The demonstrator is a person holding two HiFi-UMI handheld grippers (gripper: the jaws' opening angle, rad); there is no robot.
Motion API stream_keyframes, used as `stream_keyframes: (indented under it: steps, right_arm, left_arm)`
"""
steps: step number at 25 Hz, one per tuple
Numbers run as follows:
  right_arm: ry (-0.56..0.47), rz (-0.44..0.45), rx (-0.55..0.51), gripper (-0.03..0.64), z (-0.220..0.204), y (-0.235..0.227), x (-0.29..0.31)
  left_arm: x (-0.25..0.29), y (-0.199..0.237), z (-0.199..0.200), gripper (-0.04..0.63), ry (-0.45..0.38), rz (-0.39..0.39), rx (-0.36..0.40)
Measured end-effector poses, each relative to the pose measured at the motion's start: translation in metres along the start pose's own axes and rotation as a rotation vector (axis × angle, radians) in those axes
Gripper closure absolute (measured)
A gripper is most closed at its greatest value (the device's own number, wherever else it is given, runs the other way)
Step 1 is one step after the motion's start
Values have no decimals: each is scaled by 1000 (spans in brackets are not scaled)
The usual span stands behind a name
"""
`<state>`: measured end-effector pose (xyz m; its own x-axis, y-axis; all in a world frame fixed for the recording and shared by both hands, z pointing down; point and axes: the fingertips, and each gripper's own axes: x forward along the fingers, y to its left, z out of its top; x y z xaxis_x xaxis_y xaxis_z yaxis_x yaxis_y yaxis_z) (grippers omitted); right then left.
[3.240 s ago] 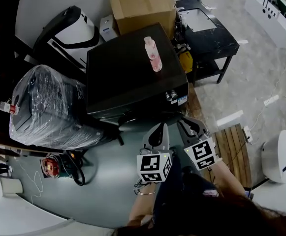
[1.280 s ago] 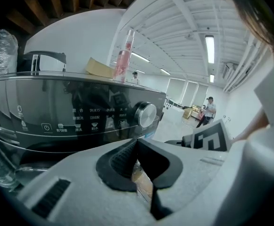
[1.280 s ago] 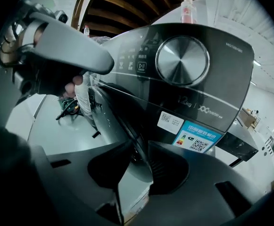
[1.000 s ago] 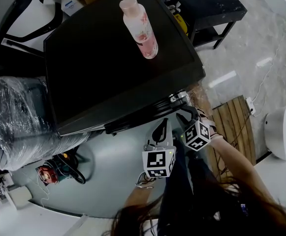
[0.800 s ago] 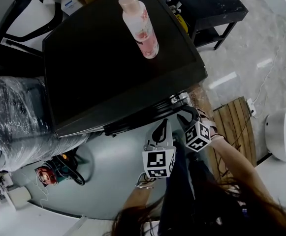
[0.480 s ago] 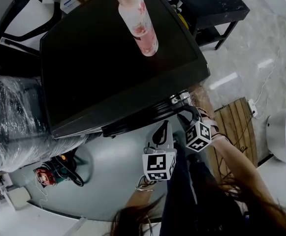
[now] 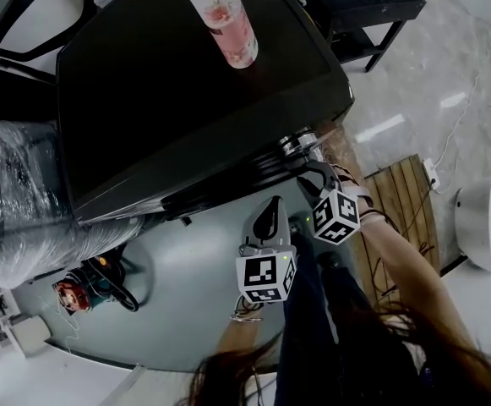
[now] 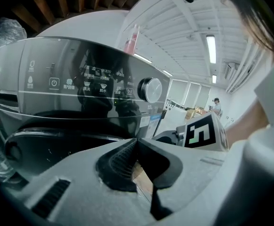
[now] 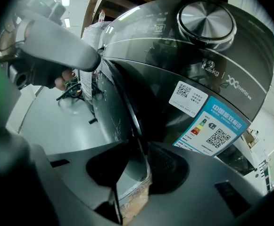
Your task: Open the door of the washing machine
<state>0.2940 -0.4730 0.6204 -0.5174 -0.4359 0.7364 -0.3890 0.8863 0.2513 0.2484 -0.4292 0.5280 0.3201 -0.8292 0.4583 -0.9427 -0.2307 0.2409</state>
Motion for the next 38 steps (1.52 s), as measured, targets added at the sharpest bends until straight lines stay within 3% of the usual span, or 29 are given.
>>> stream_keyframes:
  steps: [17,29,38]
  right_arm:
    - [0,17,-56,517,-20,32,-16]
    - [4,31,-43,518,-34,59,-29]
    - [14,95,-20,520,-47,93,-42]
  left_arm:
    - [-21,-25,-29,583,-19,37,-45]
    - [-52,-39,-46,583,-40,104,-64]
    - [-83,-50,-61,583,-50,175,-81]
